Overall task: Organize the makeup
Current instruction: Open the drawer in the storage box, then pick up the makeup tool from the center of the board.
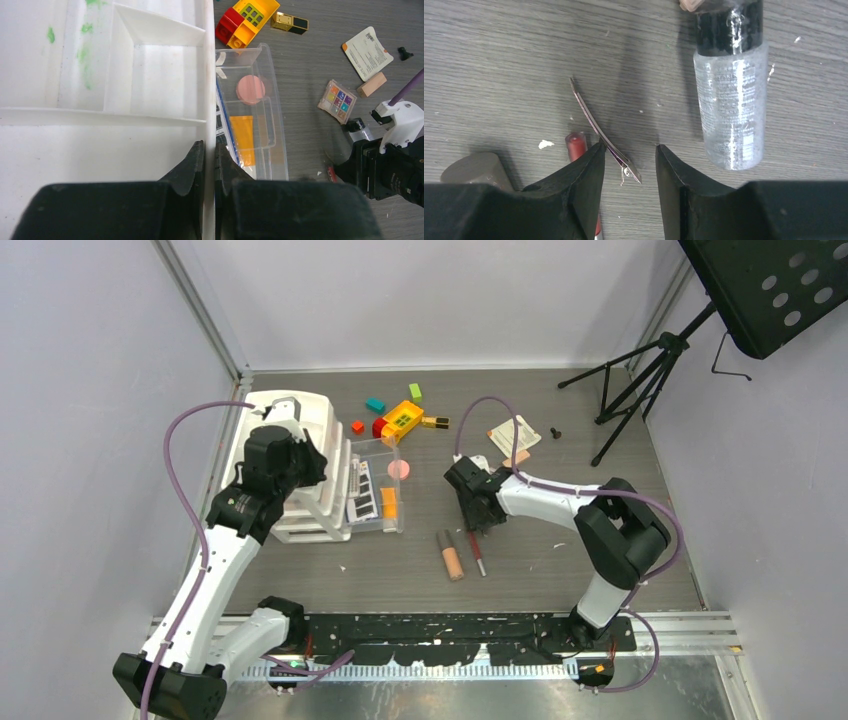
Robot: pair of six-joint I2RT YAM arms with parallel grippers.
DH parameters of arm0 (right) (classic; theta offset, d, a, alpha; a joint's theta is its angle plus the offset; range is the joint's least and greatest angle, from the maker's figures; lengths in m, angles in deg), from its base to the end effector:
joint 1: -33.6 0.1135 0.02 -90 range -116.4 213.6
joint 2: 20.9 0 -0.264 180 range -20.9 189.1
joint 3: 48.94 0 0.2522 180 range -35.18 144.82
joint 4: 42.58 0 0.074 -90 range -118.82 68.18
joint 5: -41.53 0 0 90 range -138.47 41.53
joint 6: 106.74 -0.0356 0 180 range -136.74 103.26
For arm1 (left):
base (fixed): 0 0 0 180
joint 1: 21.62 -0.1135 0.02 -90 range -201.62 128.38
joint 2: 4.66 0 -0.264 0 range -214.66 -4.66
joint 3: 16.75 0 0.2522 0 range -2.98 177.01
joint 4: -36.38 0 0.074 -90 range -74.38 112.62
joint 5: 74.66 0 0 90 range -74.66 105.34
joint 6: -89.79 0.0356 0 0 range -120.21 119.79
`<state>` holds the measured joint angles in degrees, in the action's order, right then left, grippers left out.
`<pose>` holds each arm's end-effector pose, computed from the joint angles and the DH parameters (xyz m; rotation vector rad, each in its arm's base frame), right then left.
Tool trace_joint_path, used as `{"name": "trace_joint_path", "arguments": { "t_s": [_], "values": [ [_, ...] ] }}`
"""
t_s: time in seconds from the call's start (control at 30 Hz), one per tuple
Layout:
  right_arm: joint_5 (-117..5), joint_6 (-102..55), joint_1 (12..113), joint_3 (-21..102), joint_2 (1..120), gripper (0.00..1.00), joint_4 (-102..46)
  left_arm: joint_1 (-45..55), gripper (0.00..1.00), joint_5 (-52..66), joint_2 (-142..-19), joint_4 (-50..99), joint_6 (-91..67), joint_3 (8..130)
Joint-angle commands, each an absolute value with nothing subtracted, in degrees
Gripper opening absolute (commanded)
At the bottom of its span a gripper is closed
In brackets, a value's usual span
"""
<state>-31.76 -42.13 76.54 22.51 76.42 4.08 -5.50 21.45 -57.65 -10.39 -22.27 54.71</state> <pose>0.2361 0.2057 0.1622 -0.3551 2.7038 -0.0961 0.1899 -0.0510 0.3523 -0.1735 2.0681 -0.3006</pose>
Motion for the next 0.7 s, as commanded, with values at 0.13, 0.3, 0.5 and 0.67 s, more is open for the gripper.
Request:
{"name": "trace_joint_path", "arguments": {
  "t_s": [0.13, 0.3, 0.5, 0.67],
  "values": [
    [-35.5, -40.6, 75.9, 22.5, 79.9, 0.37, 1.8, -6.0, 0.00, 22.2, -57.2, -8.7, -22.8, 54.7],
    [-36.5, -40.5, 75.9, 22.4, 80.2, 0.30, 1.5, -6.0, 0.00, 22.2, -57.3, -8.6, -22.8, 54.6],
    [-37.5, -40.2, 75.9, 22.4, 79.9, 0.16, 1.5, -6.0, 0.00, 22.2, -57.2, -8.6, -22.8, 54.7],
    [-34.0, -40.3, 75.9, 23.4, 77.4, 0.06, 3.9, -6.0, 0.00, 22.2, -57.4, -8.7, -22.7, 55.1]
  ]
}}
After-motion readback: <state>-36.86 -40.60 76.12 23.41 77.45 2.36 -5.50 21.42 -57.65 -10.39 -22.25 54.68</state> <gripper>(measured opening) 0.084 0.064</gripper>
